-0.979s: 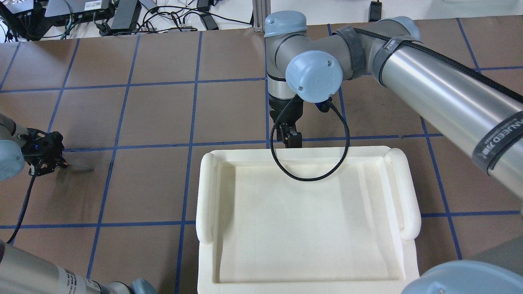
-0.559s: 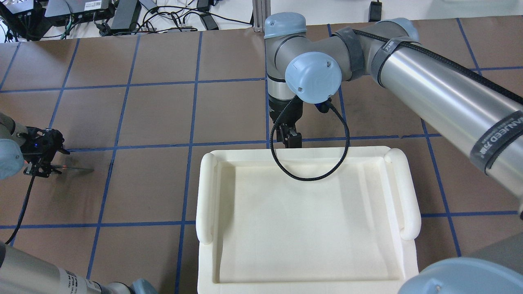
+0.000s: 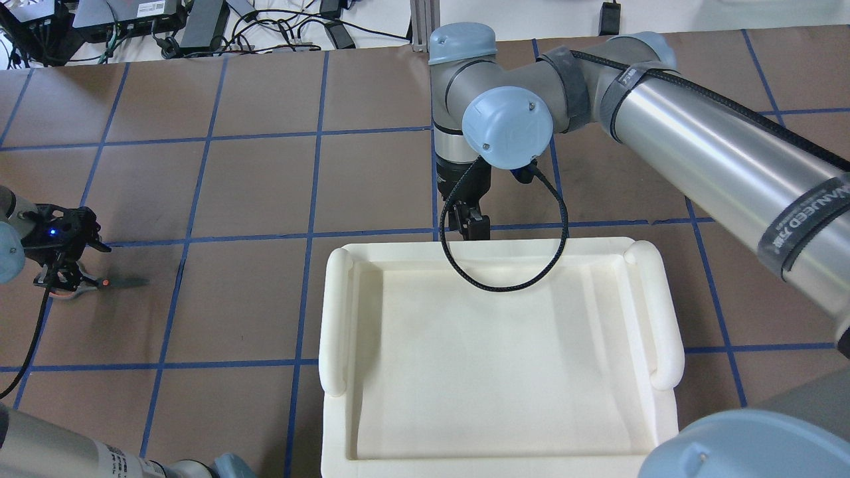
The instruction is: Place scissors in drawer with both arms
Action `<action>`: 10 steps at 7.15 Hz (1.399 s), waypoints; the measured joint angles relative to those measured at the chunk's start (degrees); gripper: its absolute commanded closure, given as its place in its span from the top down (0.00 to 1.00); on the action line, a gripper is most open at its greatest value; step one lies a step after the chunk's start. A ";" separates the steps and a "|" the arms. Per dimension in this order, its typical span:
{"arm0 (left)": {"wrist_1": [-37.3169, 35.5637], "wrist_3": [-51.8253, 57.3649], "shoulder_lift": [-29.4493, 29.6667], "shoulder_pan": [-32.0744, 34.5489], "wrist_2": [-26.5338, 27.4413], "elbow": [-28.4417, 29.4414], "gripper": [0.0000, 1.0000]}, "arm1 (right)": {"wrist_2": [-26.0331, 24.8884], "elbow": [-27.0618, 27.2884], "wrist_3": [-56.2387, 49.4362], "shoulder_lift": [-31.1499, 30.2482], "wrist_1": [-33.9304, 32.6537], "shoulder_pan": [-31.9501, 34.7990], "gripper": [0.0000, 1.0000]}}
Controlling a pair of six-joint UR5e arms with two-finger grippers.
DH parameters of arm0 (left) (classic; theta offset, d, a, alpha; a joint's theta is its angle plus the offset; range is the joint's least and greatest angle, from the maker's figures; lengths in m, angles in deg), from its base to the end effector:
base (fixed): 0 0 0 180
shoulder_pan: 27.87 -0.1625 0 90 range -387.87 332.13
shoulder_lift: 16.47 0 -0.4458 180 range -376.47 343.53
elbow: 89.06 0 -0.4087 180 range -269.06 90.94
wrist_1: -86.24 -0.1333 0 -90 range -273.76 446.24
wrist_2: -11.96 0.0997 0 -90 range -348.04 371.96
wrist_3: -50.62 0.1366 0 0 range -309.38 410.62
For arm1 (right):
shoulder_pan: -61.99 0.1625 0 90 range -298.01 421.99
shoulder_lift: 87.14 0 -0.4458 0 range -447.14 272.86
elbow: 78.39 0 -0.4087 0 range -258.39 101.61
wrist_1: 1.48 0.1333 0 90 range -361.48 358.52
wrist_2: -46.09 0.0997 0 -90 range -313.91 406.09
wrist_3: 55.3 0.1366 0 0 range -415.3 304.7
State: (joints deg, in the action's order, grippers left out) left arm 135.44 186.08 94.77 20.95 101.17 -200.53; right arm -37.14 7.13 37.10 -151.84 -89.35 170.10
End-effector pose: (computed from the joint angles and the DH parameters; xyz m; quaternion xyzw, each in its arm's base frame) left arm 0.2649 -0.5082 0.1610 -0.7328 -0.6802 0.0064 0.0169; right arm 0.3321 -0.5347 0.2565 -0.6001 -0.7727 -0.1607 0.1302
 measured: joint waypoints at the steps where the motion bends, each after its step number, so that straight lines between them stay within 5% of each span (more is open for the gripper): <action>1: 0.09 -0.37 0.35 -0.20 0.44 0.10 0.73 | 0.00 0.00 -0.04 0.00 -0.04 0.00 1.00; 7: 0.28 -3.53 2.52 -1.62 1.65 0.08 0.70 | -0.34 -0.13 -0.97 0.46 -2.65 -0.02 1.00; 10: 0.22 -2.26 2.69 -1.70 3.49 0.10 0.52 | -0.74 -1.31 -2.59 1.07 -3.47 -0.14 1.00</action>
State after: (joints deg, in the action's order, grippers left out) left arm 135.67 183.81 97.46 19.25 104.66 -200.43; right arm -37.89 5.83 34.51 -150.77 -92.82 169.96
